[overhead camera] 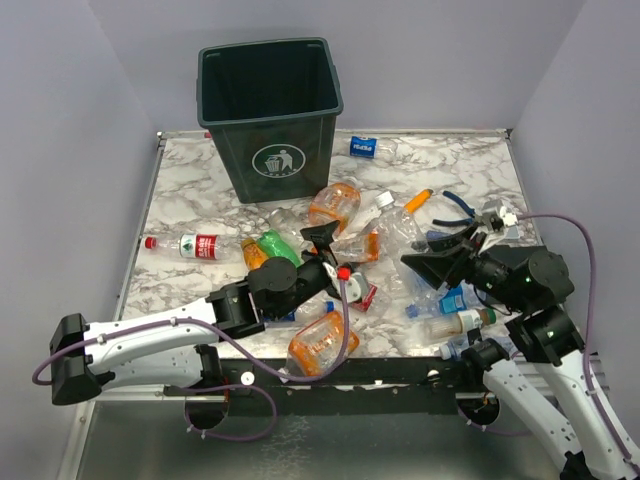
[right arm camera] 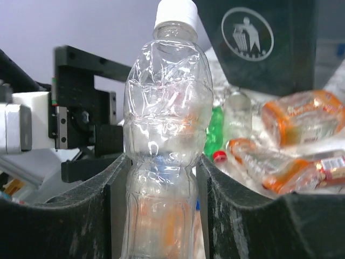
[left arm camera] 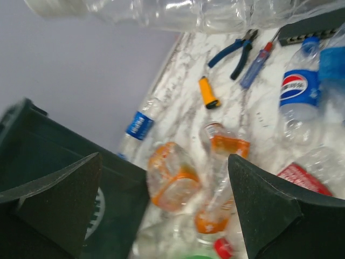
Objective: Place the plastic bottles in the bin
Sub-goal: Pick up the plastic bottle at the center of the board.
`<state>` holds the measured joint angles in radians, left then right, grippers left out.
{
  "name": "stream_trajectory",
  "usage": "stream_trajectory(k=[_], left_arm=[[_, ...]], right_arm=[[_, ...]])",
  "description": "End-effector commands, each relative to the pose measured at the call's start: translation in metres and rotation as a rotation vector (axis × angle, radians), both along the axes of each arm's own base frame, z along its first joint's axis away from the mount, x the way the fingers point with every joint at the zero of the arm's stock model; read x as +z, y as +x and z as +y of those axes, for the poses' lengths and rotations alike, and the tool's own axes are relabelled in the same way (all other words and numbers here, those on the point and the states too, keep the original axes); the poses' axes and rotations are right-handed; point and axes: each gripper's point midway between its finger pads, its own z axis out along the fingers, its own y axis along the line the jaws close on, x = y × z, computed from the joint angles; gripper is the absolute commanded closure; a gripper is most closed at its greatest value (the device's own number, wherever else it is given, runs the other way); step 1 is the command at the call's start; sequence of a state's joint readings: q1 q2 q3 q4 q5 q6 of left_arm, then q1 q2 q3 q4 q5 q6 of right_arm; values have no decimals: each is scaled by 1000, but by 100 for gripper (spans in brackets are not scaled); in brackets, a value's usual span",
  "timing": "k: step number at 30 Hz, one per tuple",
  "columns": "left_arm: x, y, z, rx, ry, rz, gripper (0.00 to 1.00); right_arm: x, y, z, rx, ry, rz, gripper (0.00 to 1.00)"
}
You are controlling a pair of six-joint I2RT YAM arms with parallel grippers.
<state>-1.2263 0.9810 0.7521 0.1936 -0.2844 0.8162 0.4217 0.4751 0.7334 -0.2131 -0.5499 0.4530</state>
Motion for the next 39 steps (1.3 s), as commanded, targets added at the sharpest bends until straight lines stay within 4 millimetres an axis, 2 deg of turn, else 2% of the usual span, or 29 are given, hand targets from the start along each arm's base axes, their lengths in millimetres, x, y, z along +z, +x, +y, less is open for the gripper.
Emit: stream_trajectory(k=[1, 4, 7, 9, 12, 15, 17, 23, 30, 33, 39], left_arm=[[-2, -10, -10, 65, -313, 460, 1], [14, -18, -23, 10, -466, 605, 1], [46, -14, -31, -68, -685, 783, 1], [66, -4, -32, -102, -796, 872, 1], [83, 34, -21, 4, -912, 932, 1], [76, 70, -5, 148, -971, 946, 1], [74, 84, 4, 179, -1022, 962, 1], [77, 112, 20, 217, -1152, 976, 1], [77, 134, 18, 199, -1203, 1034, 1], [80, 138, 6, 116, -1217, 1116, 1], [105, 112, -21, -163, -1183, 1212, 1]], right_arm=[[27, 18, -10, -115, 84, -107, 62], [26, 19, -10, -118, 98, -118, 62], [22, 20, -12, -131, 105, -118, 62], [20, 22, -14, -148, 108, -118, 63], [22, 20, -18, -165, 112, -137, 63], [19, 18, -18, -161, 102, -133, 63], [14, 17, -17, -155, 97, -124, 63], [7, 18, -14, -137, 95, -110, 62], [6, 15, -4, -73, 115, -115, 62], [4, 16, -2, -66, 117, -110, 62], [0, 22, -7, -111, 115, -99, 62]])
